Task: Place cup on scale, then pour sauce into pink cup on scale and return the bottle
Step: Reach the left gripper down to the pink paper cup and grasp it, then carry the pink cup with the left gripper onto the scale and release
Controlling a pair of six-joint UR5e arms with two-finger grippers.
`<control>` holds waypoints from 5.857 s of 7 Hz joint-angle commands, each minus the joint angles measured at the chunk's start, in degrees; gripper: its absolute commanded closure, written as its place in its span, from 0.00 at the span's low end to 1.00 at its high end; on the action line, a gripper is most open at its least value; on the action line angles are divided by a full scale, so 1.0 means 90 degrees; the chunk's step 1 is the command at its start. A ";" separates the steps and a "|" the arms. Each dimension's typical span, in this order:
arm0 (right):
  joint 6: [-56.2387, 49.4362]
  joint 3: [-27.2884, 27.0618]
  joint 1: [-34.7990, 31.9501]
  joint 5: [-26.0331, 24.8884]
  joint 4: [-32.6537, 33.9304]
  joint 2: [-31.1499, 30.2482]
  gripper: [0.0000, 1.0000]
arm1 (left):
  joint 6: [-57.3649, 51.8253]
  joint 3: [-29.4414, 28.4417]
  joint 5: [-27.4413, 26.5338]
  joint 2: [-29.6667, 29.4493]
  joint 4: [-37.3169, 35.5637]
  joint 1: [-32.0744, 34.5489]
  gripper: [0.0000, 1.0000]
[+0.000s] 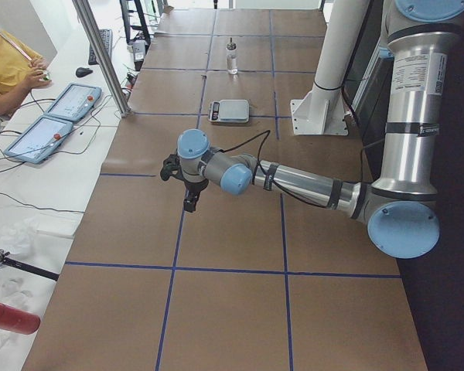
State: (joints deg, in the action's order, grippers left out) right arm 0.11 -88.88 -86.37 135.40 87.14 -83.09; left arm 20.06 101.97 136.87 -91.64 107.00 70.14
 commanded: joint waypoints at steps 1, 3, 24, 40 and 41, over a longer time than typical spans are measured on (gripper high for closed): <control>0.0026 -0.0095 0.0085 0.0131 -0.0256 -0.0064 0.00 | 0.0661 0.0211 0.0104 -0.0092 0.0142 -0.0352 0.00; 0.0046 -0.0164 0.0104 0.0648 -0.0589 -0.0260 0.00 | 0.0934 0.0377 0.0037 -0.0131 0.0074 -0.0362 0.00; 0.1003 -0.0417 0.0300 0.0669 -0.1089 -0.0162 0.00 | 0.5253 -0.0022 -0.1388 -0.3298 -0.1728 -0.2563 1.00; 0.2413 -0.0982 0.1411 0.0610 -0.1099 -0.0056 0.00 | 0.6374 -0.0154 -0.2093 -0.4585 -0.0727 -0.3880 0.24; 0.3202 -0.1381 0.1549 0.0552 -0.1099 0.0022 0.00 | 0.6355 0.0199 -0.1860 -0.4342 -0.0698 -0.3578 0.24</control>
State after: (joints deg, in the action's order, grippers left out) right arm 21.66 -97.94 -74.22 140.79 77.29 -83.74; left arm 77.34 99.31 118.29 -132.75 100.47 34.98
